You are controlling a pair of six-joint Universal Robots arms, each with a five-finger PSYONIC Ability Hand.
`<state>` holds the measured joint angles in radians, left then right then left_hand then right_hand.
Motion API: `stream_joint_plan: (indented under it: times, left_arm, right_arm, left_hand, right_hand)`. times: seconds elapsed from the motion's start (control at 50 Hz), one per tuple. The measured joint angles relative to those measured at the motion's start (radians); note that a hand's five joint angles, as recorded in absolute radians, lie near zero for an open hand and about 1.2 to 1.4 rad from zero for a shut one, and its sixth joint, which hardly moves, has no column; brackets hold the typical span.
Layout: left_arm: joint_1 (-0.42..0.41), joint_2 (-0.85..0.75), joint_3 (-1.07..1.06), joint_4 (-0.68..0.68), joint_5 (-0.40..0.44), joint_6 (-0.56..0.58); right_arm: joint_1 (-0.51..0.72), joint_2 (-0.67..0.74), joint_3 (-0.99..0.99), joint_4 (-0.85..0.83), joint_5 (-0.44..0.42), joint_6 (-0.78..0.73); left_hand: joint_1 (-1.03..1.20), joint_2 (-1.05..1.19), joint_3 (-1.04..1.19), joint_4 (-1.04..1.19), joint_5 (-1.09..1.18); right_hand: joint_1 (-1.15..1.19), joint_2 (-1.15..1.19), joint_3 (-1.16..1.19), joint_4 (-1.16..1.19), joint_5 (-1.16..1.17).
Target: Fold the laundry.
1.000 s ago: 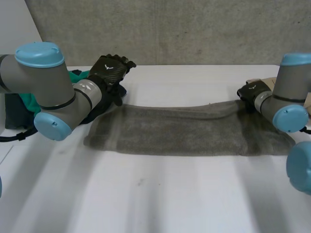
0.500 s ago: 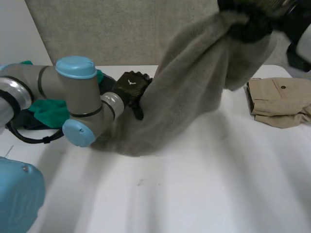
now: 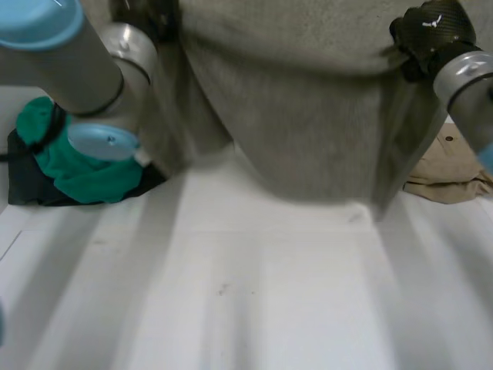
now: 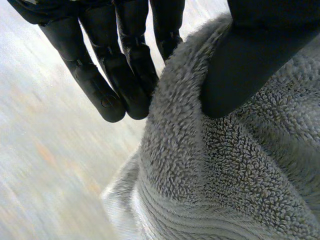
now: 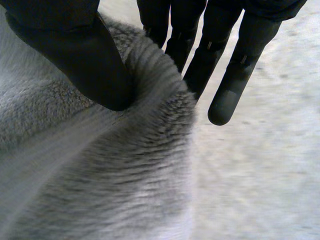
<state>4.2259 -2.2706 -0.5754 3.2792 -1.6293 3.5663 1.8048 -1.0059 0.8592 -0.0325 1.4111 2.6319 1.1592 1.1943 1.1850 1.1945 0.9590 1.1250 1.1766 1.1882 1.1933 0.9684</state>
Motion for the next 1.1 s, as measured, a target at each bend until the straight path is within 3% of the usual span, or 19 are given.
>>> stream_joint_plan:
  times: [0.08, 0.18, 0.44, 0.52, 0.6, 0.64, 0.7, 0.78, 0.9, 1.02, 1.1]
  left_arm:
    - [-0.006, 0.095, -0.065, 0.119, -0.006, 0.005]
    - [-0.006, 0.165, -0.213, 0.162, -0.026, 0.007]
    - [-0.051, 0.116, -0.713, 0.118, -0.002, 0.050]
    - [-0.063, 0.056, -0.768, 0.055, -0.009, 0.098]
    - [-0.070, 0.040, -0.766, -0.027, -0.017, 0.139]
    - [-0.071, 0.046, -0.758, -0.064, -0.015, 0.152]
    - [-0.068, 0.069, -0.749, -0.109, -0.010, 0.161]
    - [-0.050, 0.105, -0.745, -0.137, -0.006, 0.155]
    - [0.030, 0.167, -0.749, -0.175, 0.016, 0.106]
    - [0.108, 0.183, -0.753, -0.248, 0.067, 0.065]
    - [0.162, 0.174, -0.760, -0.302, 0.109, 0.054]
  right_arm:
    - [0.021, 0.098, -0.089, -0.152, 0.087, -0.033]
    - [0.031, 0.112, -0.047, -0.275, 0.095, -0.028]
    - [-0.026, -0.026, 0.596, -0.247, -0.163, -0.078]
    - [-0.048, -0.041, 0.758, -0.227, -0.195, -0.163]
    - [-0.057, -0.048, 0.802, -0.189, -0.180, -0.218]
    - [-0.059, -0.058, 0.796, -0.160, -0.153, -0.225]
    - [-0.058, -0.086, 0.762, -0.102, -0.096, -0.197]
    - [-0.052, -0.124, 0.698, -0.011, -0.040, -0.118]
    - [-0.052, -0.159, 0.501, 0.261, -0.004, 0.073]
    - [-0.068, -0.068, 0.238, 0.548, -0.013, 0.184]
    - [-0.078, 0.069, 0.003, 0.742, -0.033, 0.206]
  left_hand:
    - [0.000, 0.000, 0.001, 0.000, 0.000]
    - [0.000, 0.001, 0.004, 0.000, 0.000]
    - [-0.027, -0.076, -0.066, -0.073, -0.007]
    - [-0.357, -0.369, -0.358, -0.359, -0.295]
    - [-0.828, -0.814, -0.803, -0.824, -0.763]
    - [-0.939, -0.943, -0.936, -0.953, -0.891]
    - [-0.953, -0.984, -0.974, -0.992, -0.909]
    - [-0.953, -0.986, -0.974, -0.992, -0.909]
    - [-0.953, -0.988, -0.974, -0.992, -0.909]
    - [-0.953, -0.988, -0.974, -0.992, -0.909]
    - [-0.951, -0.986, -0.974, -0.990, -0.909]
  right_hand:
    - [0.000, 0.000, 0.000, 0.000, 0.003]
    - [0.000, 0.000, 0.000, 0.000, 0.015]
    - [0.000, 0.000, 0.002, 0.000, 0.028]
    - [-0.023, -0.046, -0.048, -0.050, -0.014]
    - [-0.484, -0.537, -0.537, -0.539, -0.489]
    - [-0.664, -0.717, -0.721, -0.724, -0.688]
    - [-0.798, -0.841, -0.859, -0.871, -0.841]
    - [-0.806, -0.847, -0.884, -0.885, -0.860]
    - [-0.806, -0.847, -0.884, -0.885, -0.860]
    - [-0.806, -0.847, -0.884, -0.885, -0.856]
    - [-0.793, -0.845, -0.848, -0.857, -0.794]
